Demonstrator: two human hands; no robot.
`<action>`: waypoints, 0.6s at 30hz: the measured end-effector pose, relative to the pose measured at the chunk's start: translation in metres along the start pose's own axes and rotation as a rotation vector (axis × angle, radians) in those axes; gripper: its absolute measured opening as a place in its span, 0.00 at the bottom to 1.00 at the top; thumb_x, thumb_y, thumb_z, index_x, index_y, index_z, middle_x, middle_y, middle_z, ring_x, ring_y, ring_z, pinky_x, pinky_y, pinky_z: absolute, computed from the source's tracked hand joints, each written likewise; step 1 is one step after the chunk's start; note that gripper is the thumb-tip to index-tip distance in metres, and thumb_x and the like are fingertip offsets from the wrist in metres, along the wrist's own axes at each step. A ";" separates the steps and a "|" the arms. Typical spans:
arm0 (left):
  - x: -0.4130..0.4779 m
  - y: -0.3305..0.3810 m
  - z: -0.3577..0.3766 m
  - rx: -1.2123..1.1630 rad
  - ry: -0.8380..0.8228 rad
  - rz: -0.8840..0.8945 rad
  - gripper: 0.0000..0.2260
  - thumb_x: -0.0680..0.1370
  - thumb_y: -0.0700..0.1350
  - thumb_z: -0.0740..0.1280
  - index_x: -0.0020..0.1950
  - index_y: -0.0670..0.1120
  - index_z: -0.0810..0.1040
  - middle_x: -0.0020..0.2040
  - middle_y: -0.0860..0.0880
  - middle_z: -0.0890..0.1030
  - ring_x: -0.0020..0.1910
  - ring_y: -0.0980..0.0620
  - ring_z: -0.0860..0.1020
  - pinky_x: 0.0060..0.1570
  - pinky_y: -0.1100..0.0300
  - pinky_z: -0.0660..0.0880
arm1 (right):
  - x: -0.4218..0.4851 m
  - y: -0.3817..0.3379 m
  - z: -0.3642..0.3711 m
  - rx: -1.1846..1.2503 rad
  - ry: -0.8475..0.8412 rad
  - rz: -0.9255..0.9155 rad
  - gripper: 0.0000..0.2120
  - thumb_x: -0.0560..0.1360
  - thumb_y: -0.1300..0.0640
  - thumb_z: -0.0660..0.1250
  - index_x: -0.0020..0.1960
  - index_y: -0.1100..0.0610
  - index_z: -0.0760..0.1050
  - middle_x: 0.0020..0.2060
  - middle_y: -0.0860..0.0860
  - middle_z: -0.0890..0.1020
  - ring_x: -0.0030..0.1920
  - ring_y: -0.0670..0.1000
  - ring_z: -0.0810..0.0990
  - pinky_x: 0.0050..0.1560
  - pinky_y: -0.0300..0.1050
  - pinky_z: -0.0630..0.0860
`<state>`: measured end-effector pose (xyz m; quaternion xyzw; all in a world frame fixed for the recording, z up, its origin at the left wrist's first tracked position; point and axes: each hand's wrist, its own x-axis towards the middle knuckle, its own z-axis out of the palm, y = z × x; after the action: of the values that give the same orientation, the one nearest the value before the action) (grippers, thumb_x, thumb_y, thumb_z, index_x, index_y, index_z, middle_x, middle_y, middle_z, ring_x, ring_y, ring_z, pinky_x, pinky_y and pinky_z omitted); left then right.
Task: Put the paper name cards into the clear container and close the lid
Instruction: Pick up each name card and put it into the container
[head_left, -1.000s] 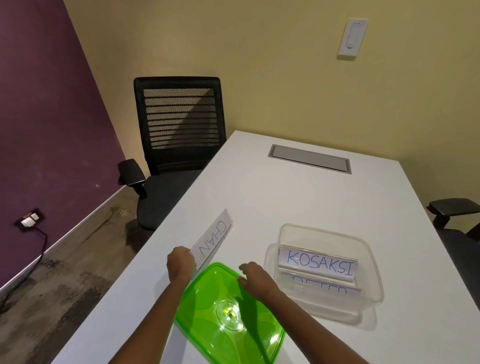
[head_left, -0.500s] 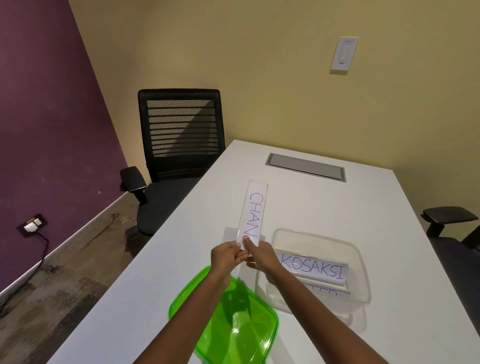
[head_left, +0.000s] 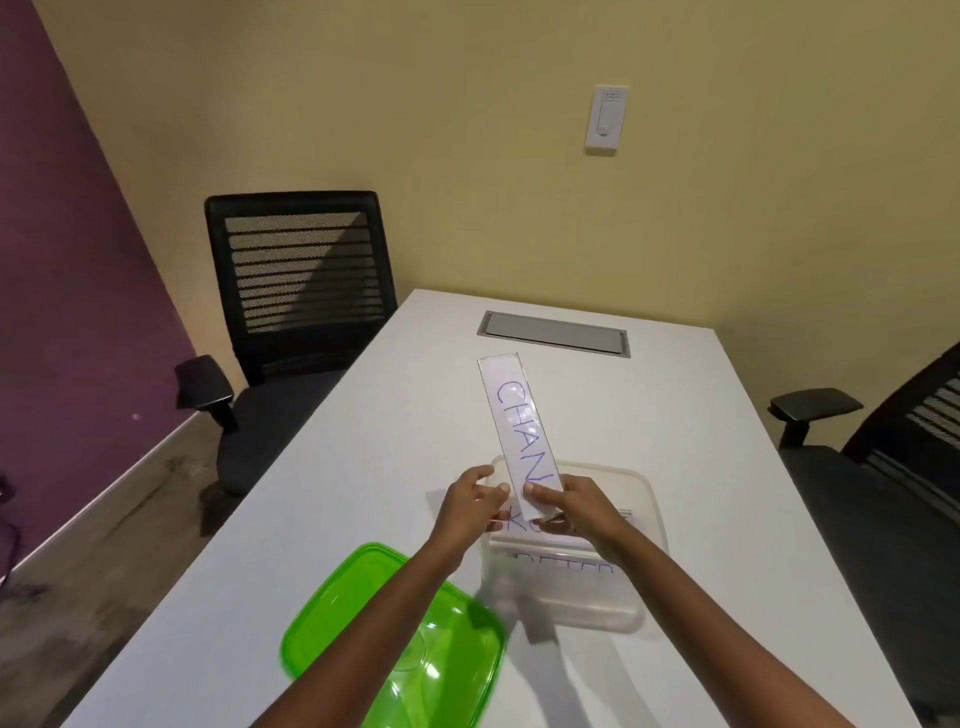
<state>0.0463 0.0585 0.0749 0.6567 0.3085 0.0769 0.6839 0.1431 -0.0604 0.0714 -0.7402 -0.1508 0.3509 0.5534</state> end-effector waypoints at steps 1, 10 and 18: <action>0.004 0.001 0.002 0.092 0.045 0.033 0.23 0.79 0.42 0.64 0.73 0.42 0.63 0.56 0.41 0.76 0.47 0.44 0.79 0.46 0.56 0.77 | -0.004 0.001 -0.010 -0.036 -0.010 -0.002 0.12 0.74 0.56 0.69 0.55 0.61 0.78 0.45 0.55 0.82 0.41 0.51 0.81 0.41 0.38 0.79; 0.030 0.012 0.015 0.793 0.200 0.484 0.40 0.76 0.47 0.68 0.78 0.48 0.43 0.79 0.43 0.47 0.78 0.44 0.50 0.74 0.46 0.57 | -0.035 0.011 -0.092 -0.559 -0.015 -0.069 0.14 0.72 0.56 0.69 0.57 0.59 0.79 0.52 0.57 0.83 0.46 0.51 0.78 0.48 0.44 0.72; 0.048 0.022 0.015 0.922 -0.212 0.503 0.41 0.75 0.47 0.68 0.78 0.46 0.43 0.79 0.49 0.42 0.79 0.51 0.46 0.77 0.49 0.52 | -0.041 0.017 -0.128 -0.740 0.005 -0.076 0.20 0.72 0.53 0.70 0.63 0.54 0.76 0.58 0.52 0.82 0.55 0.53 0.80 0.53 0.45 0.75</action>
<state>0.0989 0.0732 0.0798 0.9467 0.0727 0.0281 0.3125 0.1990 -0.1820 0.0886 -0.8850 -0.2933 0.2500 0.2612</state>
